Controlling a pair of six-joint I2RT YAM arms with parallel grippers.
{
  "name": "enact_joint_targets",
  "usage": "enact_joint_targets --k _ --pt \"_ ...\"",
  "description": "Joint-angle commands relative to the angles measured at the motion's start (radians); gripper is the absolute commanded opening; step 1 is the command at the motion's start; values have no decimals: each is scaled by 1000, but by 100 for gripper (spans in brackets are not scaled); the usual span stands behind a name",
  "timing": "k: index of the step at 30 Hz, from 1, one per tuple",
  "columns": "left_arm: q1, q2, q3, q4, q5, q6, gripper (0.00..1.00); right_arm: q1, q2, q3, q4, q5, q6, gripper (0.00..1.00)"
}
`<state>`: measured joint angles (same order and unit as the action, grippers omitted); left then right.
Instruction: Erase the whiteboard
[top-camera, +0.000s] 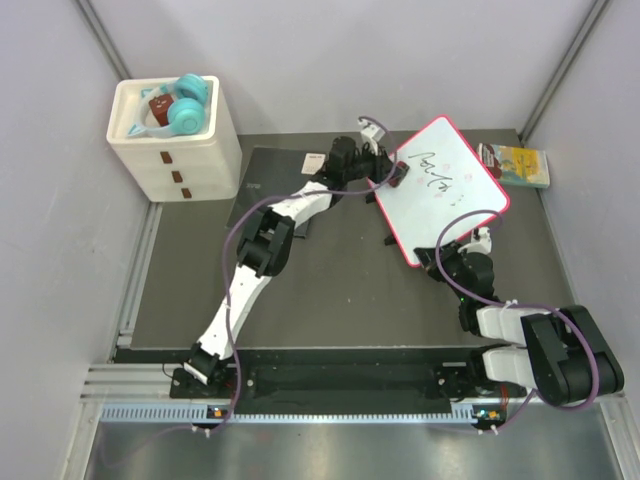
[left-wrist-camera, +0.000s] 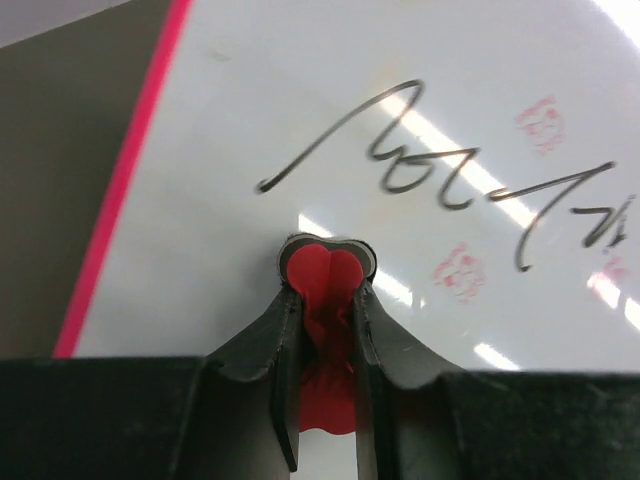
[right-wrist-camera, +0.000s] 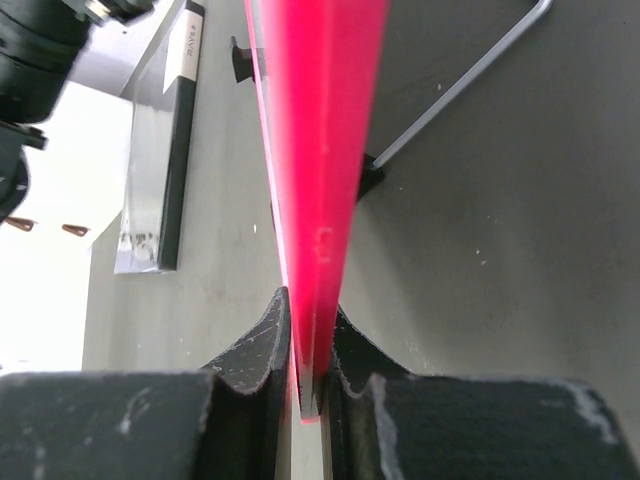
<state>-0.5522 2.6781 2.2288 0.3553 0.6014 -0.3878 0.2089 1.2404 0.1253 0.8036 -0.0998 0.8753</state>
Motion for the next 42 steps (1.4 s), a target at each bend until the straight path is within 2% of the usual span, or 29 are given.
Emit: enact_joint_targets --k 1,2,3,6,10,13,16,17,19,20,25,29,34,39,42 --pt "-155 -23 104 -117 127 96 0 29 44 -33 -233 -69 -85 0" --pt "-172 -5 150 -242 149 146 0 29 45 -30 -236 -69 -85 0" --pt "-205 3 231 -313 168 262 0 29 45 -32 -233 -69 -87 0" --pt "-255 -23 212 -404 245 371 0 29 48 -30 -230 -71 -87 0" --pt "-288 -47 158 -309 384 288 0 29 51 -32 -230 -72 -87 0" --pt "-311 -52 161 -271 394 251 0 37 53 -30 -231 -69 -88 0" --pt "-316 -63 164 -239 332 251 0 38 51 -30 -233 -67 -91 0" --pt "-313 -67 163 -237 230 260 0 38 51 -30 -231 -67 -91 0" --pt "-308 -70 158 -228 115 302 0 38 51 -30 -230 -69 -91 0" --pt "-308 -64 155 -199 -22 305 0 38 51 -30 -228 -67 -91 0" --pt "-299 -21 164 -43 -258 311 0 40 51 -32 -225 -71 -91 0" --pt "-295 74 287 27 -288 261 0 40 53 -32 -225 -72 -91 0" --pt "-295 85 287 131 -283 184 0 41 59 -30 -219 -75 -94 0" --pt "-296 74 270 15 -158 208 0 41 62 -30 -213 -75 -93 0" --pt "-292 22 157 -55 -195 275 0 41 62 -30 -211 -77 -94 0"
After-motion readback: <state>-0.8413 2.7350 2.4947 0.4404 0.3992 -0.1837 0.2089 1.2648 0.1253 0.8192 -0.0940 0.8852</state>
